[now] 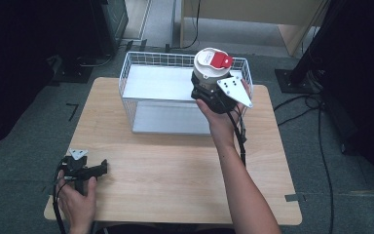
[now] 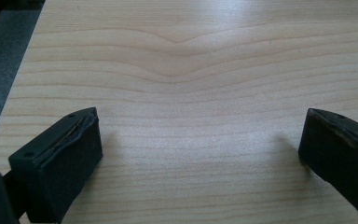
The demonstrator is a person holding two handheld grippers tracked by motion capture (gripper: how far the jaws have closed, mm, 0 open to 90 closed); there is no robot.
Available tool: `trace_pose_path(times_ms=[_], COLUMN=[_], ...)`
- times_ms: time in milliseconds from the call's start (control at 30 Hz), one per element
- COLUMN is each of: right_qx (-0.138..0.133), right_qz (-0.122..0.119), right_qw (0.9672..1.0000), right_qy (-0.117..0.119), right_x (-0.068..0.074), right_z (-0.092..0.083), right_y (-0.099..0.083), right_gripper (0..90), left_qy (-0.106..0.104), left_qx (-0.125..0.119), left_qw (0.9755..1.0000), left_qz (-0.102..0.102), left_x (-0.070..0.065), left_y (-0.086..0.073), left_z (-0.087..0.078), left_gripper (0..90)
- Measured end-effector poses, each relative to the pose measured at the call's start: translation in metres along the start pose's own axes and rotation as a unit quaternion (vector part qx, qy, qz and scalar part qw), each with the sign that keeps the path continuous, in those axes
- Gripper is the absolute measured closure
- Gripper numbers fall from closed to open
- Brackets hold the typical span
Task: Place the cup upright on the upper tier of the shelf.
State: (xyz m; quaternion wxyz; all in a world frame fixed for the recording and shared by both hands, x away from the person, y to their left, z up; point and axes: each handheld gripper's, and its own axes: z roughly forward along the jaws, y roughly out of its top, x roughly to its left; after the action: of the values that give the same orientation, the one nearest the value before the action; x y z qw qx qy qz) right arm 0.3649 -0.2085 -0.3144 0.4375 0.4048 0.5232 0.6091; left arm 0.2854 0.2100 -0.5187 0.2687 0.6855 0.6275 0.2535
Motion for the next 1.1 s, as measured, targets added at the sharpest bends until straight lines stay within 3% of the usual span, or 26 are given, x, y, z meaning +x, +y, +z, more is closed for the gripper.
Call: trace_pose_path(times_ms=[567, 733, 1000, 1100], right_qx=[0.018, 0.026, 0.043, 0.049], right_qz=[-0.001, -0.005, 0.013, 0.009], right_qw=[0.9998, 0.9996, 0.999, 0.9987], right_qy=[0.003, 0.002, -0.006, -0.005], right_x=[0.002, 0.001, -0.003, -0.004], right_z=[0.048, 0.057, 0.072, 0.074], right_y=[-0.001, -0.003, -0.01, -0.014], right_gripper=[11.5, 11.5, 11.4, 11.4], left_qy=[0.0, 0.0, 0.0, 0.0], left_qx=[0.0, 0.001, 0.001, 0.001], left_qw=[1.0, 1.0, 1.0, 1.0], left_qz=[0.0, 0.0, 0.0, 0.0], left_x=[0.0, 0.0, 0.0, 0.0], left_y=[0.0, 0.0, 0.0, 0.0], left_z=[0.0, 0.0, 0.0, 0.0], left_gripper=[0.0, 0.0, 0.0, 0.0])
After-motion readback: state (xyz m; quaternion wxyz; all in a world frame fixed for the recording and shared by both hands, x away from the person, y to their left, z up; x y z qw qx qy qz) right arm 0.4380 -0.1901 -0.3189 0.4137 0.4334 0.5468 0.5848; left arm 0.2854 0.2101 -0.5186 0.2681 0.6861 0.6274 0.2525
